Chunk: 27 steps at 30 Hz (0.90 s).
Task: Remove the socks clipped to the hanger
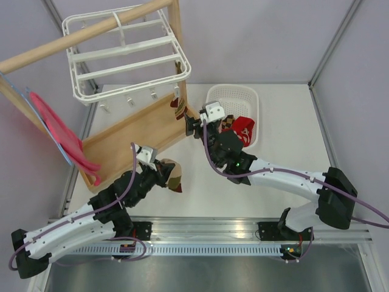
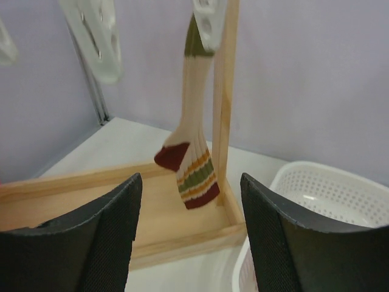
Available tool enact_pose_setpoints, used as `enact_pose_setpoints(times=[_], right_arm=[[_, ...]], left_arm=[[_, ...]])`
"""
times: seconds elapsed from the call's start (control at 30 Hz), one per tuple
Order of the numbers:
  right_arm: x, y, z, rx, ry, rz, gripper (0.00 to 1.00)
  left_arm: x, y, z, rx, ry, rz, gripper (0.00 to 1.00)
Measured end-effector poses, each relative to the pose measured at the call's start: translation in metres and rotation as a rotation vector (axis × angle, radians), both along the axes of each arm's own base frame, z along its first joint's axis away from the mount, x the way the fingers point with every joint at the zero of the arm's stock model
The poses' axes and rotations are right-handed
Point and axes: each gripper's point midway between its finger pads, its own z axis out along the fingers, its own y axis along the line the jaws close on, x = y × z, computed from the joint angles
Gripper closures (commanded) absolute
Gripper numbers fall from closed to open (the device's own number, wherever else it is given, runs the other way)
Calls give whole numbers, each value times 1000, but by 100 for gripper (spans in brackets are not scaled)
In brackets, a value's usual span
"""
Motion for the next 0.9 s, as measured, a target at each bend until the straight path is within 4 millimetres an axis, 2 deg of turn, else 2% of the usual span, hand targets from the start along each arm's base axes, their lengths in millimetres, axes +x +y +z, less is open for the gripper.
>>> enact_pose_setpoints(times=[0.1,0.27,0.37,0.53,0.63,0.77,0.9], right_arm=[[-4,-12,-30,-22,65,-24,28],[-2,-36,-97,-36,230,-71,27],[9,-72,-141,-11,343,-133,27],[18,-133,-196,95,495,-218,27],[16,-160,-219,180,561,-237,27],[14,-191,-237,307,620,-256,26],[20,-221,-236,458,608,-266,26]], left_arm=[[-3,4,-3,-4,10,2,98],[-9,13,-3,-16,19,4,98],[-11,16,-7,-10,32,7,98],[-12,12,-18,29,67,-6,98],[-14,-1,-22,61,92,-56,98],[-13,-35,-14,111,107,-174,98],[-2,-81,10,142,102,-277,98]])
